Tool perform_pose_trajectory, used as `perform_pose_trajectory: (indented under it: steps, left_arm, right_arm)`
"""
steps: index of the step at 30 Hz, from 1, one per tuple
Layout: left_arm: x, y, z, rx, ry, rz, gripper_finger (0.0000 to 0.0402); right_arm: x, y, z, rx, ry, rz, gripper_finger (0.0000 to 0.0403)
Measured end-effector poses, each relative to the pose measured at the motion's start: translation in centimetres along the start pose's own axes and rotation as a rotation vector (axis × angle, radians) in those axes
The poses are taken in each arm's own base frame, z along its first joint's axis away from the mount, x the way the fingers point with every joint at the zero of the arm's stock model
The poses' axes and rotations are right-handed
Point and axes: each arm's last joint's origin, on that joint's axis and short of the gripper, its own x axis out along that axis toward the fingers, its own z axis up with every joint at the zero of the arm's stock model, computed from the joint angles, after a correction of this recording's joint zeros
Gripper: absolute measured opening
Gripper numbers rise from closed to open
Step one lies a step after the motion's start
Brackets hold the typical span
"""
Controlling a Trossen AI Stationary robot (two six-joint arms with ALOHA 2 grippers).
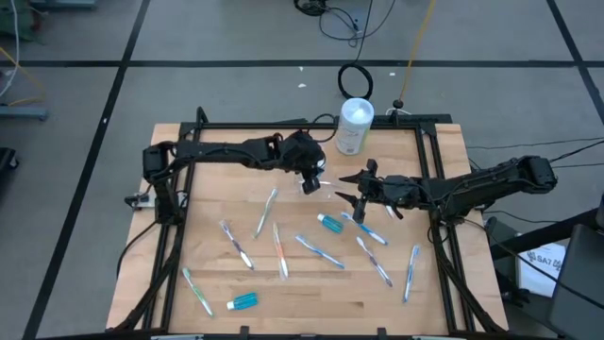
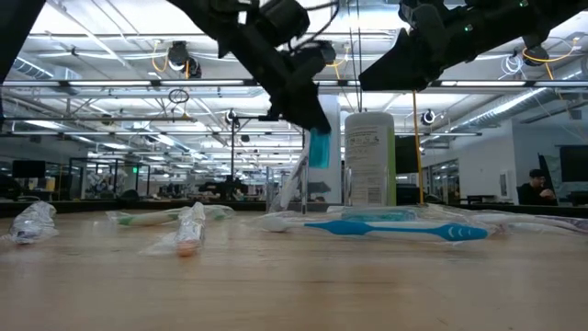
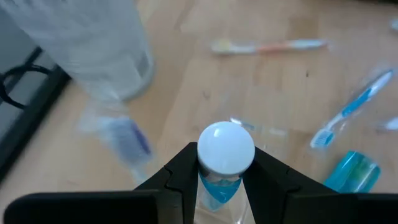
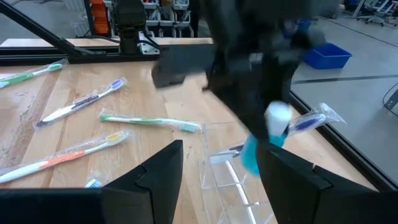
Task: Pick & Place toothbrushing station
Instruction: Put the top blue mouthwash into the transparent organizer
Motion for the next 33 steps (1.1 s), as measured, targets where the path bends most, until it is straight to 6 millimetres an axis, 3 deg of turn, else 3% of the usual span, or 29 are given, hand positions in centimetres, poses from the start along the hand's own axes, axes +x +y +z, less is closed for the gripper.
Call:
perform_pose_trajectory:
  steps: [10, 18, 33]
  left_arm:
    - [5.0, -0.7, -2.5, 0.003, 0.066, -0.011, 0.0108]
    - [5.2, -0.4, -2.8, -0.003, 0.083, 0.103, 0.0108]
    - [5.2, -0.3, -2.9, -0.056, 0.089, 0.141, 0.0116]
  right_arm:
    - [0.0, 0.0, 0.0, 0.0, -0.001, 0.0, 0.0196]
    - [0.0, 0.0, 0.0, 0.0, 0.0, 0.0, 0.0196]
    - [0.0, 0.0, 0.0, 0.023, 0.001, 0.001, 0.0196]
